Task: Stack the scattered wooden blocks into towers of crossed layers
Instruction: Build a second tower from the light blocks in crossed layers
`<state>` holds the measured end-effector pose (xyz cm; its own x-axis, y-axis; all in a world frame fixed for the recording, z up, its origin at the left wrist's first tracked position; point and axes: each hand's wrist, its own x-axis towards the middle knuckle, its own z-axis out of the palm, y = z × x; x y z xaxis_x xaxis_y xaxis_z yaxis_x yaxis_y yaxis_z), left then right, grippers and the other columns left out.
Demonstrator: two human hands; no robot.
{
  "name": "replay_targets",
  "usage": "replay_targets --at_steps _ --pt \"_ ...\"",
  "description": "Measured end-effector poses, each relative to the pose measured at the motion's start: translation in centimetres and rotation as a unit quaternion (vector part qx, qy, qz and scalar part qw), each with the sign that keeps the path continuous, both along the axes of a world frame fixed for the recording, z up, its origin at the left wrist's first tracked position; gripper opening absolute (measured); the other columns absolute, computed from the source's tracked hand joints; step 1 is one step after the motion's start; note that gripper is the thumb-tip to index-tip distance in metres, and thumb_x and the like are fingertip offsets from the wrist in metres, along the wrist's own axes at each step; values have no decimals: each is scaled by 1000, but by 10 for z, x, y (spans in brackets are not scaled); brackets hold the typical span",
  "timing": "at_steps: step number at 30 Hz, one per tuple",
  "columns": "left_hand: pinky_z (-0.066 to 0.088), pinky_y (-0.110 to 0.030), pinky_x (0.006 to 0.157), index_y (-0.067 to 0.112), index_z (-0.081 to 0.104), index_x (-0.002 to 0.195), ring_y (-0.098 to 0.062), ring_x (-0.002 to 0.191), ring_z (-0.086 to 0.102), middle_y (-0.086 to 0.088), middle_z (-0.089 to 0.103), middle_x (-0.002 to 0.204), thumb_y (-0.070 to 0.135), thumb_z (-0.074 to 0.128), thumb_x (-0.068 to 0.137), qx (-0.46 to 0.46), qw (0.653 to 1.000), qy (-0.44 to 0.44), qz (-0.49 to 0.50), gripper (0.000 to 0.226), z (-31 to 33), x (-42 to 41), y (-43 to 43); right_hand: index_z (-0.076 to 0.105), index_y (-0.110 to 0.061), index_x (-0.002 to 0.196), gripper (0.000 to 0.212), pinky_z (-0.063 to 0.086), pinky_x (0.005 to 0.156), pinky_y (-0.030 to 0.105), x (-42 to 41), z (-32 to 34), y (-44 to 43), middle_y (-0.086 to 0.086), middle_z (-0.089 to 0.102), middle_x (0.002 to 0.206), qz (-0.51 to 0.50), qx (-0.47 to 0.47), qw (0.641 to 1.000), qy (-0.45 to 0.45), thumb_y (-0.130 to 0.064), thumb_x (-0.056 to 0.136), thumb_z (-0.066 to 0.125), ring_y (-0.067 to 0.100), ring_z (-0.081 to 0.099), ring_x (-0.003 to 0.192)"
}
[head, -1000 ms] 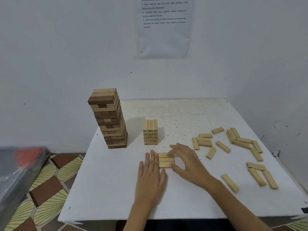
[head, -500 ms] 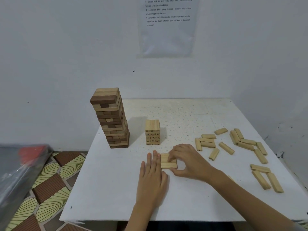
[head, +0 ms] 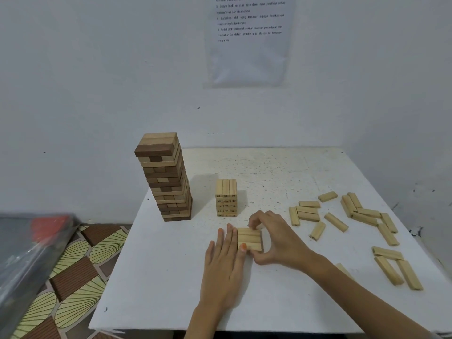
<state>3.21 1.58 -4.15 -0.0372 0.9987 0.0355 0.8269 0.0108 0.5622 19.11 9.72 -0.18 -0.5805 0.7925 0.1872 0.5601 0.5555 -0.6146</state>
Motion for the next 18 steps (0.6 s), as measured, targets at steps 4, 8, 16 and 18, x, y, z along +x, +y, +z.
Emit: replay_targets --at_steps 4,8,16,18 --pt "-2 -15 116 44 10 146 16 140 -7 33 5 154 65 8 89 33 971 -237 17 61 13 0 -2 49 -32 104 48 39 85 20 -4 16 -1 -21 48 101 0 8 1000 28 -33 66 78 4 44 100" --pt "10 -11 115 36 29 147 8 144 11 34 25 151 38 31 99 103 925 -363 41 48 26 -1 1 51 -27 103 48 35 86 14 -15 39 4 -17 50 100 18 42 998 42 -29 65 80 4 44 97" --pt "18 -8 112 31 36 145 10 142 17 25 33 150 29 38 104 161 914 -366 69 42 49 -11 30 50 -24 102 48 28 88 9 -31 66 30 -20 50 98 22 70 996 57 -32 63 77 -1 43 98" --pt "19 -3 108 36 37 142 14 139 18 27 34 147 25 37 103 162 908 -377 78 40 55 -12 36 49 -25 101 49 28 88 11 -35 71 37 -18 51 99 23 61 996 54 -27 64 80 0 43 98"
